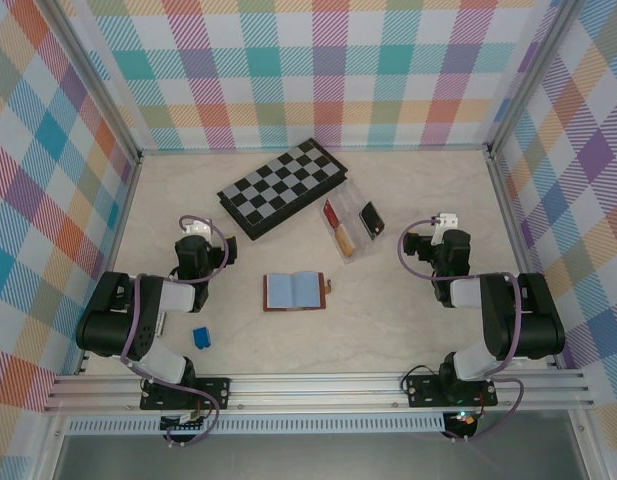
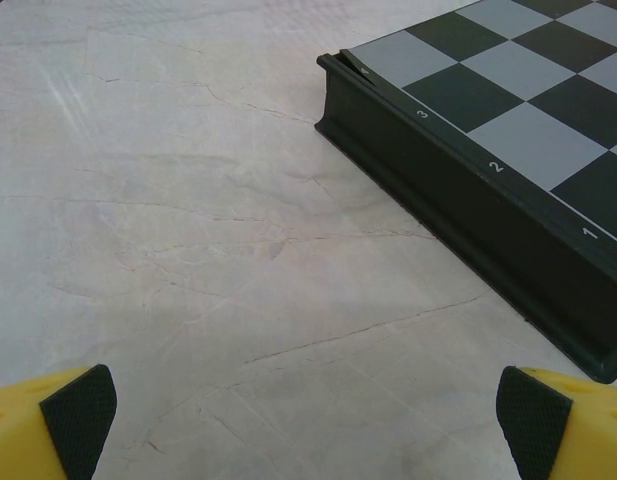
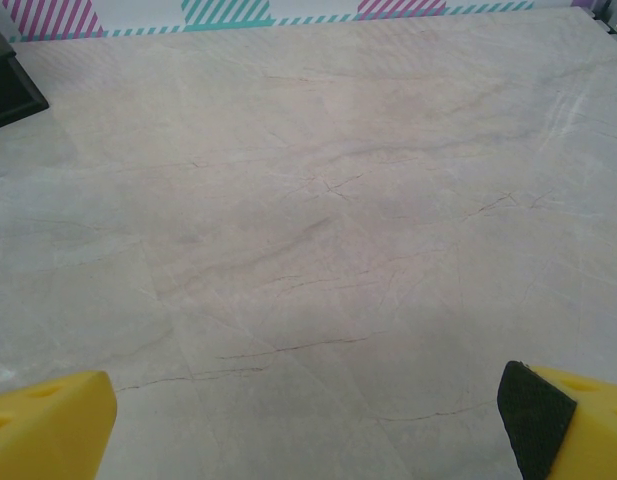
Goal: Take the credit cards out of the card holder
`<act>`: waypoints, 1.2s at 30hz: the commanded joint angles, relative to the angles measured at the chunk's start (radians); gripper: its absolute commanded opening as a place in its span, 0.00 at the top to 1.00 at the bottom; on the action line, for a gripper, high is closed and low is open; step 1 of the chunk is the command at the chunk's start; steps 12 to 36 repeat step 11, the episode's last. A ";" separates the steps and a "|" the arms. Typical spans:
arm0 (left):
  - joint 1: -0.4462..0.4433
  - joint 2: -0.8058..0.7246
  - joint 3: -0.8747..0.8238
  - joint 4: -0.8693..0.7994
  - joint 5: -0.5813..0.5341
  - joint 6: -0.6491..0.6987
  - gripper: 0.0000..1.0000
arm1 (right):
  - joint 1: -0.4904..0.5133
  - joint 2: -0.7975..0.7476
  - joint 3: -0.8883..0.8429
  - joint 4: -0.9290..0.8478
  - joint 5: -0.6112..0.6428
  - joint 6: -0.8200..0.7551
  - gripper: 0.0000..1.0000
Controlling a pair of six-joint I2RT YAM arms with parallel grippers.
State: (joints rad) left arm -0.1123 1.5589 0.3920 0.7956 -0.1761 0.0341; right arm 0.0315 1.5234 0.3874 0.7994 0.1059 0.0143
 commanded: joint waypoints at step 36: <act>0.025 0.008 0.026 0.019 0.011 -0.013 0.00 | -0.004 0.001 0.013 0.029 -0.038 0.005 0.00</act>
